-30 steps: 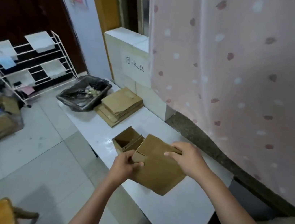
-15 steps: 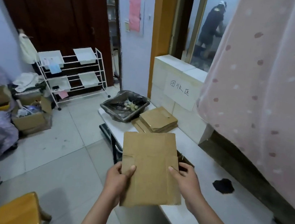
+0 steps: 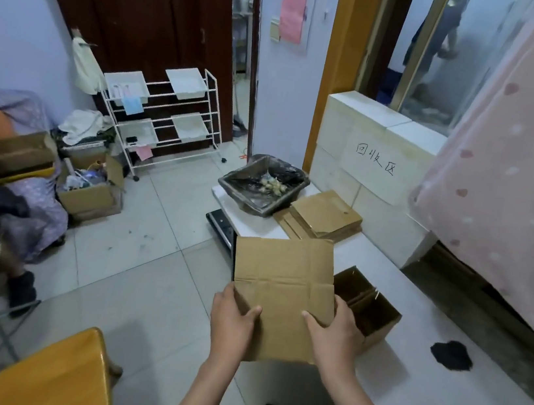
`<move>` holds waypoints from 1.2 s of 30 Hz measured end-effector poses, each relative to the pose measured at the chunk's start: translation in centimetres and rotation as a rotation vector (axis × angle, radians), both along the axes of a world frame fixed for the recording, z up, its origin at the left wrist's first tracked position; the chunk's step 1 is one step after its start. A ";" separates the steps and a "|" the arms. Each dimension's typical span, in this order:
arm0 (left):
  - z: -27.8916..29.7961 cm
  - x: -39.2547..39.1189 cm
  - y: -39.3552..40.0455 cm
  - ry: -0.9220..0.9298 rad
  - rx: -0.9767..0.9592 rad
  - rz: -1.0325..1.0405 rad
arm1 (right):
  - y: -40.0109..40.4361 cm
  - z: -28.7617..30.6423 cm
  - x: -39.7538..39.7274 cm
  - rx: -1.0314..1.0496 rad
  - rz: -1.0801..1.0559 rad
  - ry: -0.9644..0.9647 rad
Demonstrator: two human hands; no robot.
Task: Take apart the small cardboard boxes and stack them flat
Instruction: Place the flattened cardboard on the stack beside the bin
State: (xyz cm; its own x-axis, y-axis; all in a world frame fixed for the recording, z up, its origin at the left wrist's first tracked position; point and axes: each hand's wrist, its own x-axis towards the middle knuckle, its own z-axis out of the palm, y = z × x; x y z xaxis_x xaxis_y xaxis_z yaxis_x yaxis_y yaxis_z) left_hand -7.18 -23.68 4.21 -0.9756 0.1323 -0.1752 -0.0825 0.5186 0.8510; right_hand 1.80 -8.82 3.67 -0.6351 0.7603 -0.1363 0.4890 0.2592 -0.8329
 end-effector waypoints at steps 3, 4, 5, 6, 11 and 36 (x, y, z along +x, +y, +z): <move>-0.1 -2.3 0.8 0.008 -0.010 0.033 | -0.3 -0.6 -3.2 0.068 -0.031 0.056; -0.3 -3.4 1.3 0.010 -0.014 0.036 | -0.1 -0.9 -4.4 0.094 -0.031 0.068; -0.5 -4.7 1.8 0.016 -0.023 0.037 | 0.2 -1.2 -5.8 0.127 -0.037 0.060; -0.6 -6.0 2.3 0.022 -0.030 0.036 | 0.5 -1.5 -7.2 0.162 -0.048 0.044; -1.6 -14.0 6.1 0.026 -0.074 -0.014 | 3.4 -2.3 -15.7 0.264 -0.103 0.028; -3.6 -39.7 24.2 0.094 -0.327 -0.646 | 17.0 -4.7 -36.5 0.325 -0.526 -0.175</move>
State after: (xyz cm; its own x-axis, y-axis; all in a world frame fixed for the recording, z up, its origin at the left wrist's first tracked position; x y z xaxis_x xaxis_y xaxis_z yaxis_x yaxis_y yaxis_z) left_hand -46.92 0.53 0.56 -0.7333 0.6420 -0.2240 0.3916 0.6680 0.6327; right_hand -34.74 8.19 -1.07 -0.1556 0.9841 0.0861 0.7412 0.1740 -0.6484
